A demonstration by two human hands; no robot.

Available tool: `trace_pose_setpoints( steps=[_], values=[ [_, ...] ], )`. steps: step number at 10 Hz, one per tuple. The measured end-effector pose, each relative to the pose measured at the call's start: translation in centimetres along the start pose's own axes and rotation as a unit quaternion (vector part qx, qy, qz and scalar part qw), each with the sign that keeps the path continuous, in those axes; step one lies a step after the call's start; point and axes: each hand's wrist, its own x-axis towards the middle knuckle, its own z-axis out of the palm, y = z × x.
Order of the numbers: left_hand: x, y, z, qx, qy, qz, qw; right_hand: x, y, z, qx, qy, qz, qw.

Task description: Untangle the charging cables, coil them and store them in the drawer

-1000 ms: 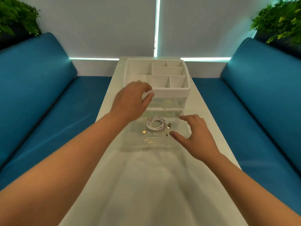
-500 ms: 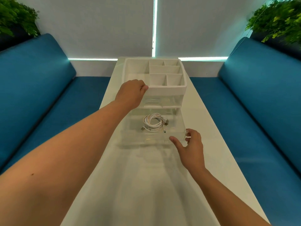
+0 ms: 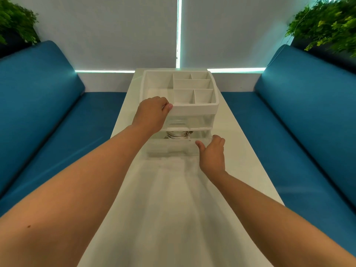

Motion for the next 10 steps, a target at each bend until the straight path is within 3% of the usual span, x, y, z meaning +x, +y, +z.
trace_pose_setpoints(
  steps=[4,7,8,10],
  values=[
    [0.3,-0.3,0.1,0.007,-0.005,0.005,1.0,4.1,-0.9,1.8,0.058,-0.012,0.057,0.997],
    [0.1,-0.1,-0.1,0.009,0.002,0.003,1.0,4.6,-0.4,0.9,-0.02,-0.06,0.029,0.998],
    [0.0,0.4,-0.9,0.019,-0.042,-0.012,0.999,5.2,-0.3,-0.6,-0.065,-0.118,0.035,0.99],
    [0.3,1.2,-5.1,-0.003,-0.238,-0.03,0.971,6.0,-2.8,-5.7,-0.226,-0.252,-0.058,0.939]
  ],
)
